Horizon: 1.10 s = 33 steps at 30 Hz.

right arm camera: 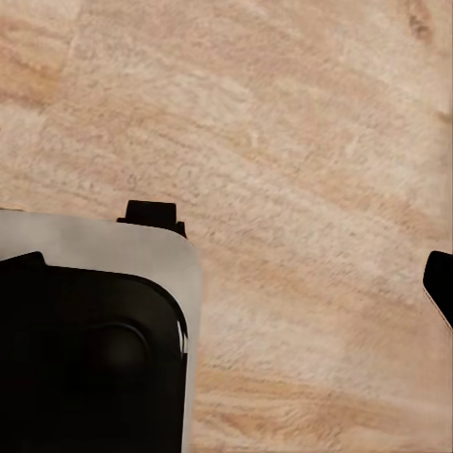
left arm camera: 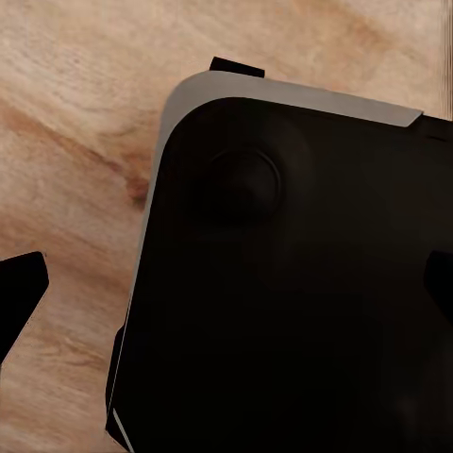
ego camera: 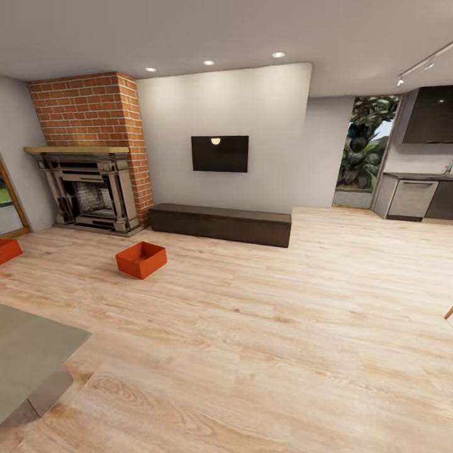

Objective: Move the two storage containers from the living room to the garage. In the garage, place one container on the floor and stack the other container on top of it (either order is fine).

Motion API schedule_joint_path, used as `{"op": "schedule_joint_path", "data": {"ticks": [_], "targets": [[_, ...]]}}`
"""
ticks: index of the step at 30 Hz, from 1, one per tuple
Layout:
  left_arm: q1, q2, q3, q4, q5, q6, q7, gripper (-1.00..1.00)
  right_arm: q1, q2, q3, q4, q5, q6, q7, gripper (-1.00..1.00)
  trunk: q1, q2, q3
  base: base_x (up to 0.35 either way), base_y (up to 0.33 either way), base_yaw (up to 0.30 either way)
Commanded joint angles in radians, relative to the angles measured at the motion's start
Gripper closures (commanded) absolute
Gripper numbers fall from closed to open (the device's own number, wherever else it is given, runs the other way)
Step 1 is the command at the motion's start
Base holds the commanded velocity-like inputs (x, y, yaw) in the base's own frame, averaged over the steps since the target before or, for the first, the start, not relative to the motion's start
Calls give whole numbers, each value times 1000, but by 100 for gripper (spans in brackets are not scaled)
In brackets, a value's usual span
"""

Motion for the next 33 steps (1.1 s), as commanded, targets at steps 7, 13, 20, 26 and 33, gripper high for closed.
{"op": "schedule_joint_path", "data": {"ticks": [7, 13, 20, 26, 33], "targets": [[0, 0, 0, 0, 4, -2, 2, -100, -1, 0, 8, 3, -8, -5, 0, -100, 1, 0, -1, 322, 0, 0], [0, 0, 0, 1, 4, -2, 2, -100, -1, 0, 8, 3, -8, -5, 0, -100, 1, 0, -1, 322, 0, 0], [0, 0, 0, 0, 4, -2, 2, -100, -1, 0, 8, 3, -8, -5, 0, -100, 1, 0, -1, 322, 0, 0], [0, 0, 0, 0, 4, -2, 2, -100, -1, 1, 8, 3, -8, -5, 0, -100, 1, 0, -1, 322, 0, 0], [0, 0, 0, 0, 4, -2, 2, -100, -1, 1, 8, 3, -8, -5, 0, -100, 1, 0, -1, 322, 0, 0]]}}
